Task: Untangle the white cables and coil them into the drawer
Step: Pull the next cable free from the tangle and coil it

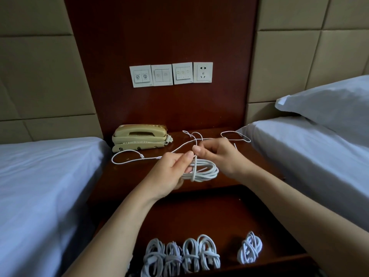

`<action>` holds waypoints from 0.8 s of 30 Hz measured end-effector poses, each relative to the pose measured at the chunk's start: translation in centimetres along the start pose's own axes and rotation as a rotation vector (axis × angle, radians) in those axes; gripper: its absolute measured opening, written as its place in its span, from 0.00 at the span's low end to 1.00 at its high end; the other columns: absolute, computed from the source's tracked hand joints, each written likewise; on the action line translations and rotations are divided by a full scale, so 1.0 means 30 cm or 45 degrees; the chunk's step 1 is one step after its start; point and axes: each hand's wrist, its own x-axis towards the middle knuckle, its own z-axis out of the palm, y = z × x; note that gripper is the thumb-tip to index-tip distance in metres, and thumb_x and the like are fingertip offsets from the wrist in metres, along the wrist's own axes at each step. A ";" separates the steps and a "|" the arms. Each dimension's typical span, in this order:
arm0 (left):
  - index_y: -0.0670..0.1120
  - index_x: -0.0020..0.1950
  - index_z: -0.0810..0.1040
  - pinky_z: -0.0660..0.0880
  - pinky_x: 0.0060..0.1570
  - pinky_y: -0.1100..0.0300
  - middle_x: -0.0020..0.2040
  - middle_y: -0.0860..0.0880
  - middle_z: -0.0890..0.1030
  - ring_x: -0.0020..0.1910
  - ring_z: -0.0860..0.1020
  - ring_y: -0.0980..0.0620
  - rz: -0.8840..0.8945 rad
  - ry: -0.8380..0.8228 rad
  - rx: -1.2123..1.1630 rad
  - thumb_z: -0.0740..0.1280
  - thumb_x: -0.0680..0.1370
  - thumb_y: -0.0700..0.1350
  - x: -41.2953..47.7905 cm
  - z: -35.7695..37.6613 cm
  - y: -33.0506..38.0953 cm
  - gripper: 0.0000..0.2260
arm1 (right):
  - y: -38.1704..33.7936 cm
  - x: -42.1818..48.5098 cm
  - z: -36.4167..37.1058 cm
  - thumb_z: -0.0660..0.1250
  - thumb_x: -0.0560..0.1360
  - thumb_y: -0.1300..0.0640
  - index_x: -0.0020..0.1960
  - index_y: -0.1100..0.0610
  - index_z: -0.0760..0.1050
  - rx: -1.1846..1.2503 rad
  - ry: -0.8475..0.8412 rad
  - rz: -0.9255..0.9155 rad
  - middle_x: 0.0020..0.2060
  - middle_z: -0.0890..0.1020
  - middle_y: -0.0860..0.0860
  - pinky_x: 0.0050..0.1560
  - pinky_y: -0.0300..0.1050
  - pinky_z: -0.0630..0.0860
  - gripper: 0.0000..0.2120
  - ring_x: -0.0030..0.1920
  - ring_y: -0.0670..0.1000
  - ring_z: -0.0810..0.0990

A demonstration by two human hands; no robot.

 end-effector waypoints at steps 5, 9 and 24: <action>0.47 0.27 0.72 0.57 0.19 0.70 0.21 0.55 0.63 0.18 0.60 0.59 0.005 0.325 -0.211 0.57 0.79 0.47 0.000 0.008 0.013 0.20 | 0.011 -0.015 0.072 0.58 0.81 0.61 0.39 0.66 0.76 0.077 0.054 0.074 0.24 0.73 0.41 0.29 0.31 0.63 0.15 0.25 0.39 0.68; 0.34 0.39 0.75 0.60 0.18 0.68 0.26 0.49 0.69 0.17 0.63 0.60 0.034 0.777 -0.149 0.59 0.81 0.46 0.027 -0.023 -0.013 0.18 | -0.017 -0.046 0.143 0.58 0.80 0.59 0.35 0.52 0.70 -0.425 -0.009 -0.079 0.28 0.74 0.45 0.37 0.43 0.66 0.15 0.31 0.45 0.71; 0.56 0.30 0.60 0.63 0.29 0.74 0.24 0.58 0.64 0.28 0.71 0.65 0.491 0.901 0.813 0.60 0.80 0.40 0.009 0.002 -0.014 0.21 | -0.087 -0.031 0.060 0.67 0.75 0.60 0.50 0.60 0.72 -0.429 0.288 -0.160 0.30 0.77 0.44 0.30 0.42 0.71 0.06 0.27 0.48 0.76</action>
